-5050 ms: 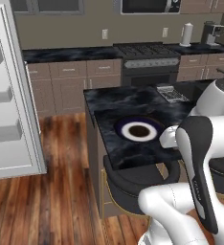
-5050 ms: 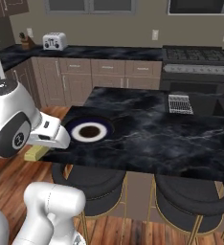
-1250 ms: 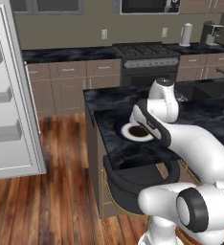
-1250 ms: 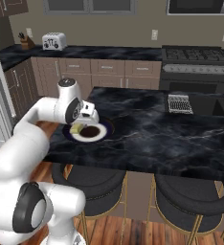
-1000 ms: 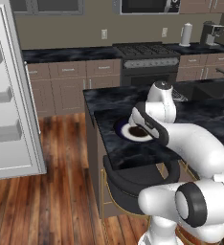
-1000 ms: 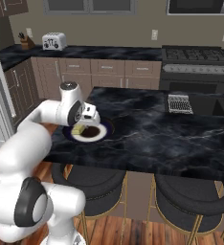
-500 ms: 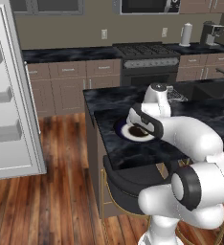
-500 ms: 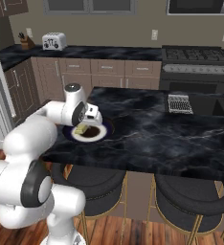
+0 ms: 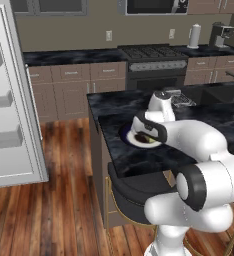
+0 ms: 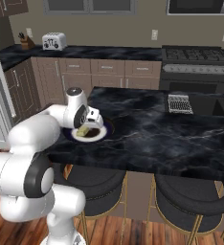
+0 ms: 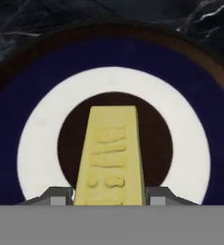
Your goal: Retrieve the butter from the fridge and place it on a plate on the dining table. Then retrieve the butter knife by the fridge and place it near the plate.
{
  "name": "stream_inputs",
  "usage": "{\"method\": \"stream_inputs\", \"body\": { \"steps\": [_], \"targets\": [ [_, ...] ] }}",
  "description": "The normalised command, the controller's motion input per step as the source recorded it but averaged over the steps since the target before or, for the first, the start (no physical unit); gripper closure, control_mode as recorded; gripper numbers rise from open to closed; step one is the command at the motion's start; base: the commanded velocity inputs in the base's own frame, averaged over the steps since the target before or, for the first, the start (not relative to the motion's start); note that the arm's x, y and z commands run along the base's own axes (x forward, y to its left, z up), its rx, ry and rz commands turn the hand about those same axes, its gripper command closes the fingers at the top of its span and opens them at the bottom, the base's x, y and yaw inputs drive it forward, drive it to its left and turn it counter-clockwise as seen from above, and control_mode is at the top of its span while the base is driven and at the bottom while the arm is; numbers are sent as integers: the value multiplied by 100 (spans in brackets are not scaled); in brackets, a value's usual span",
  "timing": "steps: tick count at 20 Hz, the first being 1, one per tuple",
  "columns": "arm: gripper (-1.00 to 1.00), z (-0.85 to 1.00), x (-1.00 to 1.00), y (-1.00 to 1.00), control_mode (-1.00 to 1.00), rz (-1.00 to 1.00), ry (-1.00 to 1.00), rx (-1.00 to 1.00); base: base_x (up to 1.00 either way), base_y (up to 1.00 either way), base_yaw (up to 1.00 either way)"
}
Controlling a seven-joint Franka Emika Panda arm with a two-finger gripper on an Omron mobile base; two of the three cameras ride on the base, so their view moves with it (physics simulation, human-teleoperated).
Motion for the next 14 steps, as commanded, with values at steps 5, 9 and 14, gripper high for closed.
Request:
{"method": "stream_inputs", "body": {
  "steps": [5, 9, 14],
  "targets": [
    [100, -11, 22, 0, -100, -1, 0, 0, 0, 0, 0],
    [100, -11, 14, 0, -100, 0, 0, 0, 0, 0, 0],
    [100, -10, 7, 0, -100, 0, 0, 0, 0, 0, 0]
  ]
}}
